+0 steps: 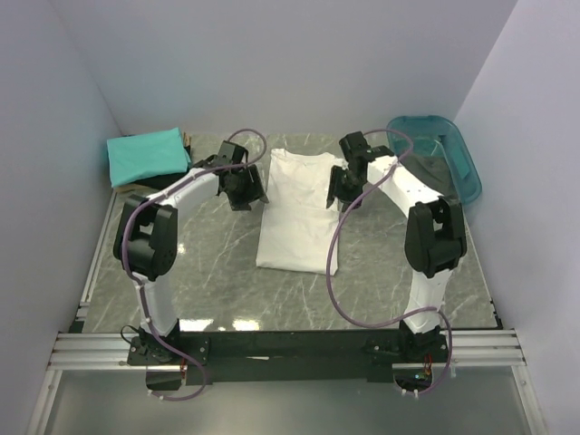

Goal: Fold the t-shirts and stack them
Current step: Fold the tshirt

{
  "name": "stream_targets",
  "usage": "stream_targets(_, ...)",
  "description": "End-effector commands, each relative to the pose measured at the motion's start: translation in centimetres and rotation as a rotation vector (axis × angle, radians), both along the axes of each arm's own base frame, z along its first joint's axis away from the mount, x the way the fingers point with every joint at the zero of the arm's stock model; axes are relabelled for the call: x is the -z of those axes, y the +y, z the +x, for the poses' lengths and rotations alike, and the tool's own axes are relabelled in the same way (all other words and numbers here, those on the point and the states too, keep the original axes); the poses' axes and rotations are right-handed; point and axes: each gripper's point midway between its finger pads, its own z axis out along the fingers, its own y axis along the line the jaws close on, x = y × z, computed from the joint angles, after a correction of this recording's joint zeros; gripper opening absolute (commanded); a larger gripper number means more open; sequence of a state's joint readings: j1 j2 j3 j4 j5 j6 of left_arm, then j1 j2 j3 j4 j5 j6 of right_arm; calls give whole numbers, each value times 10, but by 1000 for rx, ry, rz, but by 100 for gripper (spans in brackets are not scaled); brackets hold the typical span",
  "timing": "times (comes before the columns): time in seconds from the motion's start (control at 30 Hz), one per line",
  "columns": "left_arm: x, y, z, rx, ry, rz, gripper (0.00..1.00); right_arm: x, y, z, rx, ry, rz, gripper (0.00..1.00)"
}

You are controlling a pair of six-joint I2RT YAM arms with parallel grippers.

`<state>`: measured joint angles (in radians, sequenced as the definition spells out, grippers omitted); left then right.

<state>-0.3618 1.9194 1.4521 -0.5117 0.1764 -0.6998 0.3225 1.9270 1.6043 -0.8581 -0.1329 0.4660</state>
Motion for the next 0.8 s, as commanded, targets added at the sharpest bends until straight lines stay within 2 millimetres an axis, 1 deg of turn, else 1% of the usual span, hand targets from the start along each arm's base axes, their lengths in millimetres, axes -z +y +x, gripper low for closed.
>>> stream_targets(0.0, -6, -6, -20, 72, -9, -33, 66, -5, -1, -18, -30, -2, 25, 56)
stream_targets(0.03, 2, -5, -29, 79, 10, -29, 66, 3, -2, -27, -33, 26, 31, 56)
stream_targets(0.07, 3, -5, -33, 85, 13, -33, 66, 0, -2, -30, -34, 19, 40, 56)
stream_targets(0.1, 2, -5, -37, 88, 11, -36, 66, 2, -1, -33, -34, 17, 48, 56)
stream_targets(0.13, 9, -3, -45, 95, 31, -35, 66, 3, -1, -37, -37, 21, 53, 56)
stream_targets(0.17, 10, -3, -49, 100, 35, -34, 66, 7, -2, -46, -39, 37, 62, 56)
stream_targets(0.2, 9, -3, -52, 101, 34, -35, 65, 8, -2, -49, -37, 35, 70, 56)
stream_targets(0.23, 15, -2, -60, 106, 55, -37, 65, 18, -4, -60, -34, 68, 69, 56)
stream_targets(0.27, 15, -3, -63, 111, 55, -40, 65, 15, -2, -66, -36, 65, 89, 56)
stream_targets(0.3, 14, -5, -67, 118, 54, -45, 65, 17, -2, -68, -30, 60, 96, 56)
stream_targets(0.33, 19, -3, -75, 121, 68, -43, 65, 26, -4, -80, -28, 90, 95, 56)
stream_targets(0.37, 19, -4, -78, 124, 74, -49, 65, 24, -2, -85, -24, 83, 106, 56)
stream_targets(0.4, 22, -7, -87, 135, 83, -53, 65, 25, 0, -88, -24, 83, 119, 56)
stream_targets(0.43, 23, -7, -90, 138, 86, -55, 65, 27, 0, -93, -21, 86, 124, 56)
stream_targets(0.47, 23, -9, -94, 141, 88, -60, 65, 30, 0, -104, -19, 96, 126, 56)
stream_targets(0.5, 25, -11, -102, 151, 94, -57, 65, 31, 1, -107, -19, 93, 134, 56)
stream_targets(0.53, 26, -12, -107, 149, 101, -60, 65, 37, 0, -117, -15, 113, 131, 56)
stream_targets(0.57, 24, -12, -110, 150, 95, -63, 65, 34, 3, -120, -11, 98, 144, 56)
stream_targets(0.6, 29, -12, -118, 153, 112, -59, 65, 36, 3, -124, -8, 100, 149, 56)
stream_targets(0.63, 30, -11, -122, 143, 119, -59, 65, 42, 3, -134, 2, 124, 156, 55)
stream_targets(0.7, 35, -8, -133, 139, 135, -50, 64, 42, 5, -142, -4, 118, 166, 55)
stream_targets(0.73, 36, -7, -136, 131, 139, -48, 64, 47, 5, -150, -1, 134, 165, 55)
stream_targets(0.77, 33, -6, -138, 129, 133, -49, 64, 47, 6, -153, -4, 132, 168, 55)
